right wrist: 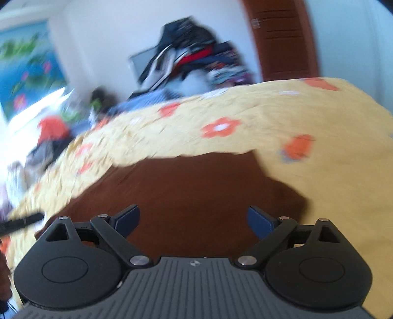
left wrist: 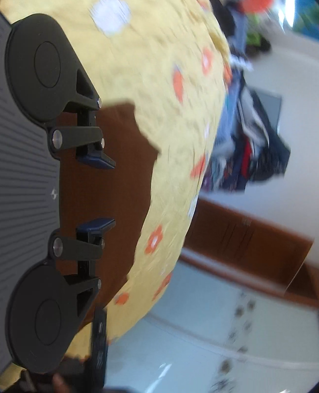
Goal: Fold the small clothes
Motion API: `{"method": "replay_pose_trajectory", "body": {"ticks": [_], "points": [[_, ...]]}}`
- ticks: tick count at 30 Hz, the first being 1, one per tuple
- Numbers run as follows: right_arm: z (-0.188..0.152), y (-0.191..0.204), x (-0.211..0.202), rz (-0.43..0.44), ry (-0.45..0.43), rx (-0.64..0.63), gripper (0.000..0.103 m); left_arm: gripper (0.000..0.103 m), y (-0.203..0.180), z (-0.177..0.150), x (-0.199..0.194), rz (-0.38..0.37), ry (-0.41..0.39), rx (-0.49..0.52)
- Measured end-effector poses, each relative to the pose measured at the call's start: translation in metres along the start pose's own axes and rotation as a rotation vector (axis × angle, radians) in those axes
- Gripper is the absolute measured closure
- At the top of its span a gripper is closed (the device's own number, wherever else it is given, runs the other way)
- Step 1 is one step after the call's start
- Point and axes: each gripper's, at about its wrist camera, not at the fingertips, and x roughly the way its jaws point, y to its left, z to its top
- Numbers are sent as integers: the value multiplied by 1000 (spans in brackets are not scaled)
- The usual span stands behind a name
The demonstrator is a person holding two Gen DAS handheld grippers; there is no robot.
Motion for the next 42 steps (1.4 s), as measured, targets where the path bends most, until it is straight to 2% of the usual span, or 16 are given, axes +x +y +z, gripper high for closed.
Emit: {"method": "replay_pose_trajectory", "body": {"ticks": [2, 4, 5, 8, 12, 15, 17, 19, 22, 26, 27, 28, 29, 36, 40, 42], "points": [[0, 10, 22, -7, 39, -36, 9, 60, -5, -4, 29, 57, 68, 47], [-5, 15, 38, -68, 83, -83, 9, 61, 7, -11, 58, 138, 178, 34], [-12, 13, 49, -113, 109, -117, 9, 61, 16, -17, 62, 132, 179, 28], [-42, 12, 41, -100, 11, -299, 6, 61, 20, -26, 55, 94, 148, 95], [-42, 12, 33, -91, 35, -286, 5, 61, 10, -37, 52, 114, 105, 180], [-15, 22, 34, -108, 101, -206, 4, 61, 4, -41, 52, 138, 90, 195], [5, 31, 30, -57, 54, -155, 1, 61, 4, -40, 52, 136, 87, 191], [18, 43, 33, -17, 2, -176, 0, 61, 6, -39, 53, 133, 87, 187], [31, 57, 65, -51, 33, -232, 0, 61, 7, -39, 53, 130, 86, 184], [23, 52, 118, -103, 156, -223, 0, 61, 9, -39, 53, 125, 84, 176], [15, 47, 127, -124, 157, -232, 0, 61, 9, -39, 54, 123, 84, 175], [5, 47, 123, -112, 77, -279, 0, 61, 9, -39, 53, 123, 82, 174], [2, 43, 120, -94, 63, -262, 0, 61, 9, -39, 54, 123, 82, 174], [14, 38, 109, -98, 97, -210, 0, 61, 9, -39, 54, 120, 81, 170], [7, 9, 98, -163, 59, -178, 0, 61, 9, -40, 54, 121, 80, 174], [0, -4, 93, -115, 24, -162, 0, 61, 9, -40, 54, 125, 82, 179]]}}
